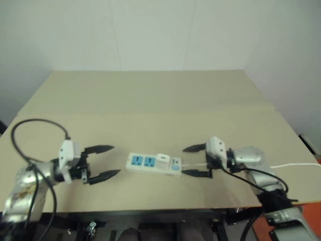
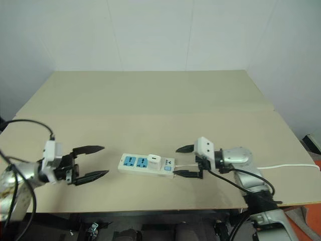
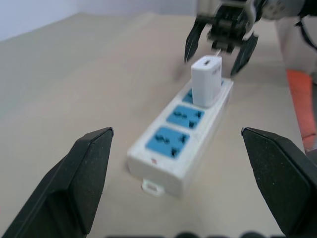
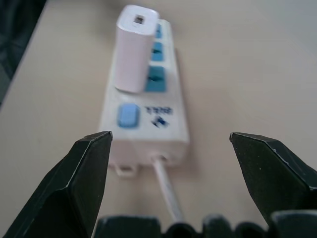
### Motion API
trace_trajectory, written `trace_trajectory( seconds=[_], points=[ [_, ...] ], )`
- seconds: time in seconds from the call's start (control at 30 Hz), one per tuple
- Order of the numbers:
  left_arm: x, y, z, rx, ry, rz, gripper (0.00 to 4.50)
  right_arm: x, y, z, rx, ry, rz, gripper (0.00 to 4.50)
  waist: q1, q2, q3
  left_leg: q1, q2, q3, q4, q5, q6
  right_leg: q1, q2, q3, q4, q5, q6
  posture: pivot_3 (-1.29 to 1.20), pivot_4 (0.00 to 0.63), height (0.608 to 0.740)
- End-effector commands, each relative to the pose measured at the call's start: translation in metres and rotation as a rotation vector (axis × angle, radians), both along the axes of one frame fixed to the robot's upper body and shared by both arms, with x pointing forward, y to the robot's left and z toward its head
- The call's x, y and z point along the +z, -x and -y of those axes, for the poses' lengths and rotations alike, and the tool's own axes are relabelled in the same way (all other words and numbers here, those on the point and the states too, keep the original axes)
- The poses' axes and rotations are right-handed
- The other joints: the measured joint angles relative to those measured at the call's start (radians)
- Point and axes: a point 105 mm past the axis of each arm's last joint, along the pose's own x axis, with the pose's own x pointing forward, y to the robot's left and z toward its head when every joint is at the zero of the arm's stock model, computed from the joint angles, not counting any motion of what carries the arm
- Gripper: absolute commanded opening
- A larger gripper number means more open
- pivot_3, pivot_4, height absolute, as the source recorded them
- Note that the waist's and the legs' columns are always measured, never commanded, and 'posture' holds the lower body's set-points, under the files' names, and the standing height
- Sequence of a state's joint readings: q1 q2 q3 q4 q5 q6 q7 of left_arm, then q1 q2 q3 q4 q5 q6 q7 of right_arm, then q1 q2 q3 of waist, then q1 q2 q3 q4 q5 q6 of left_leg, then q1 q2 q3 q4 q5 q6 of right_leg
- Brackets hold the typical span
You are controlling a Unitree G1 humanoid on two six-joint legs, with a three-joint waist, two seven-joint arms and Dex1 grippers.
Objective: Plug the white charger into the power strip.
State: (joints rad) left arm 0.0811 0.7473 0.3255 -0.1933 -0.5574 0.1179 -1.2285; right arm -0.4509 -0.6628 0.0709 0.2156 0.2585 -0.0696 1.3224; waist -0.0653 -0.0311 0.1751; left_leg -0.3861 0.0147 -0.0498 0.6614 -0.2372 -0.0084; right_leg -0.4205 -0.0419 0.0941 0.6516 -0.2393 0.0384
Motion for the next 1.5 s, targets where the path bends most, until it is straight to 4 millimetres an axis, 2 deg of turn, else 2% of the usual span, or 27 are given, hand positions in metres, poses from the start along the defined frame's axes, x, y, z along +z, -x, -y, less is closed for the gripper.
trace_trajectory(
  seconds=[0.03,0.2,0.3,0.37,0.47,0.6,0.83,1.5],
  points=[
    [0.018,0.013,-0.01,0.061,-0.009,0.061,4.5,0.026,-0.001,0.032,-0.005,0.013,0.071,4.45,0.003,0.0,0.001,0.0,0.0,0.0,0.0,0.0,0.0,0.0,0.0,0.0,-0.001,0.0,0.0,0.0,0.15,0.74],
    [0.023,0.038,-0.022,0.118,-0.05,0.054,4.5,0.047,0.001,0.074,-0.05,0.092,0.087,4.45,0.004,-0.001,0.003,0.0,0.001,0.001,0.0,0.0,0.0,0.001,0.0,0.0,-0.003,0.001,-0.001,0.0,0.15,0.74],
    [0.033,0.047,-0.023,0.131,-0.071,0.083,4.5,0.058,0.004,0.085,-0.063,0.098,0.095,4.45,0.004,-0.001,0.004,-0.001,0.001,0.002,0.0,0.0,0.0,0.001,0.0,0.0,-0.004,0.0,-0.001,0.0,0.15,0.74],
    [0.044,0.049,-0.025,0.147,-0.05,0.108,4.5,0.065,0.006,0.087,-0.074,0.098,0.108,4.45,0.003,-0.001,0.004,0.0,0.001,0.002,0.0,0.0,0.0,0.001,0.0,0.0,-0.004,0.0,0.0,0.0,0.15,0.74],
    [0.05,0.051,-0.027,0.149,-0.009,0.103,4.5,0.069,0.009,0.087,-0.088,0.096,0.122,4.45,0.003,0.0,0.004,0.0,0.001,0.002,0.0,0.0,0.0,0.001,0.001,0.0,-0.004,-0.002,0.004,0.0,0.15,0.74],
    [0.044,0.043,-0.03,0.124,-0.039,0.054,4.5,0.065,0.018,0.086,-0.11,0.09,0.114,4.45,0.006,0.0,0.005,-0.001,0.001,0.002,0.0,0.0,0.0,0.001,0.001,0.0,-0.004,-0.002,0.004,0.0,0.15,0.74],
    [0.047,0.026,-0.036,0.103,-0.056,0.058,4.5,0.062,0.031,0.083,-0.137,0.076,0.093,4.45,0.01,0.001,0.005,0.0,0.001,0.002,0.0,0.0,0.0,0.001,0.001,0.001,-0.004,-0.002,0.004,0.0,0.15,0.74],
    [0.038,0.006,-0.038,0.038,-0.061,-0.002,4.5,0.054,0.053,0.082,-0.214,0.088,0.078,4.45,0.017,0.001,0.006,-0.001,0.001,0.003,0.0,0.0,0.0,0.001,0.001,0.001,-0.004,-0.002,0.004,0.0,0.15,0.74]
  ],
)
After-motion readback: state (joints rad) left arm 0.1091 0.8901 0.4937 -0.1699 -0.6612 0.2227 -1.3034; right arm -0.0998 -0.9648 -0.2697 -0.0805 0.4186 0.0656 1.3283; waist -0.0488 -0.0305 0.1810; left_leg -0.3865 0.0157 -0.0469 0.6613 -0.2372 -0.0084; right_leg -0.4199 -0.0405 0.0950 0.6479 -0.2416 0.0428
